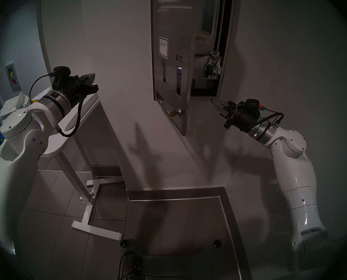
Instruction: Open the dispenser door, put the pads inside, close the door
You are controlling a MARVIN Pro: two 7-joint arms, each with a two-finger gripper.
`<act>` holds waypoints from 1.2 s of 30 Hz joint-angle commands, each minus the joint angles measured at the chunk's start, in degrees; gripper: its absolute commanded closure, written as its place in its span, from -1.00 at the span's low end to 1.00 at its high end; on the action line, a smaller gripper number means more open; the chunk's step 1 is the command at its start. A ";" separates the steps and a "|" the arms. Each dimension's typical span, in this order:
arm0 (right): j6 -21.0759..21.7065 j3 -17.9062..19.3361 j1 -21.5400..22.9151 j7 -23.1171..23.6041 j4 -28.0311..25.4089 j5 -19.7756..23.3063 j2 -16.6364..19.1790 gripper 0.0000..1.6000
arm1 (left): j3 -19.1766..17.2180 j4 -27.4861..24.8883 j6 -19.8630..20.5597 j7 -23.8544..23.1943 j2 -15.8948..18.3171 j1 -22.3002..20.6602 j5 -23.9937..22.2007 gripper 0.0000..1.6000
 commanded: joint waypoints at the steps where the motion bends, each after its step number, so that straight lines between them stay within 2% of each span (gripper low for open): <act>1: 0.74 0.37 0.63 -0.63 -3.89 0.70 -0.58 1.00 | -0.79 -2.17 -1.60 -0.76 -3.83 3.72 -2.13 1.00; 13: 1.97 0.36 0.47 -1.11 -5.33 0.42 -1.19 1.00 | -0.02 -6.46 -1.91 -2.00 -6.31 12.16 -1.48 1.00; 24: 2.58 0.71 -0.40 -1.40 -6.68 0.28 -1.44 1.00 | 0.40 -6.71 -0.31 -1.36 -6.41 14.67 -1.10 1.00; 30: 2.76 0.20 0.88 -1.62 -7.88 0.43 -2.07 1.00 | 2.82 -5.53 1.78 1.41 -6.12 15.06 0.63 1.00; 36: 2.50 -1.23 4.02 -1.96 -8.18 0.05 -2.98 1.00 | 5.71 -3.34 3.18 2.60 -5.81 15.42 2.04 1.00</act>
